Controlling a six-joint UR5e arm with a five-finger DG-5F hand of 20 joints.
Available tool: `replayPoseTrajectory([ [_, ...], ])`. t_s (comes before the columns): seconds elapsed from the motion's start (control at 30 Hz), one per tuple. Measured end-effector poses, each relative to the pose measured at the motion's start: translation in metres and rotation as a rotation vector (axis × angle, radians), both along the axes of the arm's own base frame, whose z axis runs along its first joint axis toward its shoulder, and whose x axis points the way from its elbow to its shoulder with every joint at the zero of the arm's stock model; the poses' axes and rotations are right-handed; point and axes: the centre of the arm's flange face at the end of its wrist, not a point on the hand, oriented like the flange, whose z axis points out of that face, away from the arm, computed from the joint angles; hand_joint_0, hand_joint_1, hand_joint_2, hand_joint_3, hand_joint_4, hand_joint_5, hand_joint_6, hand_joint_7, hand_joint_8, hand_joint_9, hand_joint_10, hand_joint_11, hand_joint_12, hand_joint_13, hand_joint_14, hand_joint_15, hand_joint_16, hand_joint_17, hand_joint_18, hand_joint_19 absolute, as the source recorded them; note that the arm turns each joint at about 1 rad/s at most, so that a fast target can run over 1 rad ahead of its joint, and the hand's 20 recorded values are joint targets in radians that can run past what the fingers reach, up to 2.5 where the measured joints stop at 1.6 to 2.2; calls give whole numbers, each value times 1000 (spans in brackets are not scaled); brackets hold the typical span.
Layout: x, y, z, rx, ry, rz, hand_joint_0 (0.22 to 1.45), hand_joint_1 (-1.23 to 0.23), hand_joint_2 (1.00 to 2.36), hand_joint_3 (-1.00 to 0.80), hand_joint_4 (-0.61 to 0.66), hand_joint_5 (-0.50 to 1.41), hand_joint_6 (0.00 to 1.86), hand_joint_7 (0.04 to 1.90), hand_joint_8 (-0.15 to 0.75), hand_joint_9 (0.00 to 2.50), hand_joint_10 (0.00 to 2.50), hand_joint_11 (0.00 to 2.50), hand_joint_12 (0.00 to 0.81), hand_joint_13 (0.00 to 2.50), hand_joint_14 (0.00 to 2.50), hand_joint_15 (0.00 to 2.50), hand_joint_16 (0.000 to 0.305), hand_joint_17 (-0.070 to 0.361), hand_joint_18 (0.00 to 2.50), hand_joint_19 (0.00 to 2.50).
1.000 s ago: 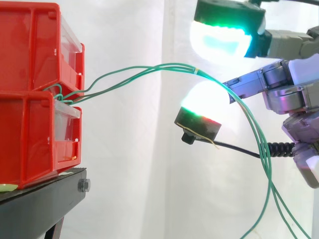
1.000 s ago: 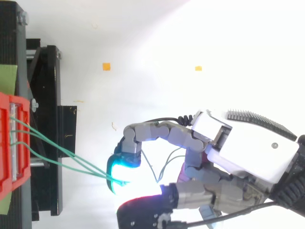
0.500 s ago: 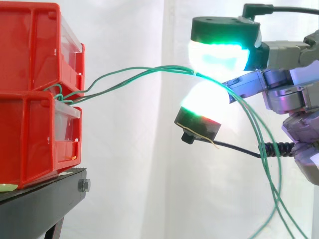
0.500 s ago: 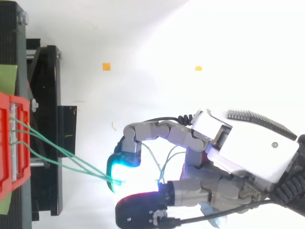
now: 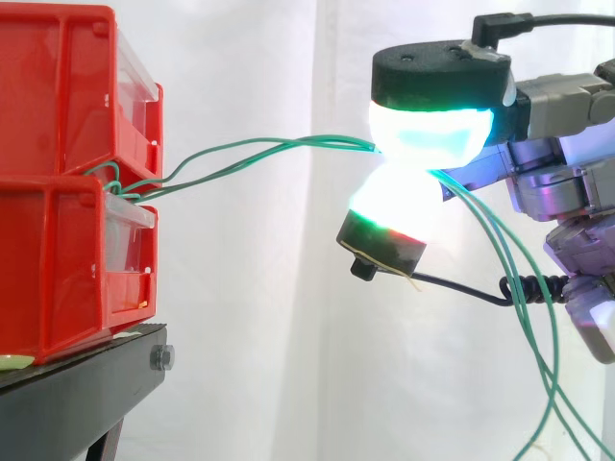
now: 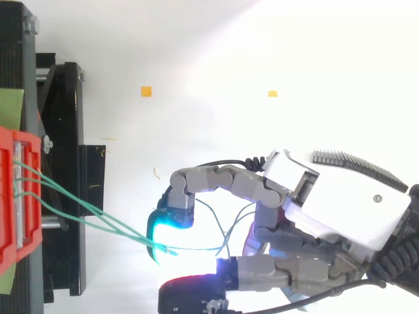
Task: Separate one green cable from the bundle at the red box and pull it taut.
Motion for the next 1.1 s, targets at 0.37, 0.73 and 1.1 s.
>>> replayPoseTrajectory([
  [0.37, 0, 0, 0, 0, 0, 0, 492, -880, 1000, -500, 70, 151, 501, 1405, 43, 2500, 2500, 353, 452, 2374, 29, 798, 58, 130, 1772, 135],
  [0.73, 0, 0, 0, 0, -1, 0, 364, -210, 1000, -500, 93, 155, 503, 1388, 62, 2500, 2500, 494, 479, 2449, 30, 800, 68, 152, 1928, 50],
  [1.1, 0, 0, 0, 1, -1, 1, 632, -477, 1000, -500, 43, 149, 501, 1387, 16, 2500, 2500, 329, 439, 2410, 31, 953, 50, 114, 1734, 263],
])
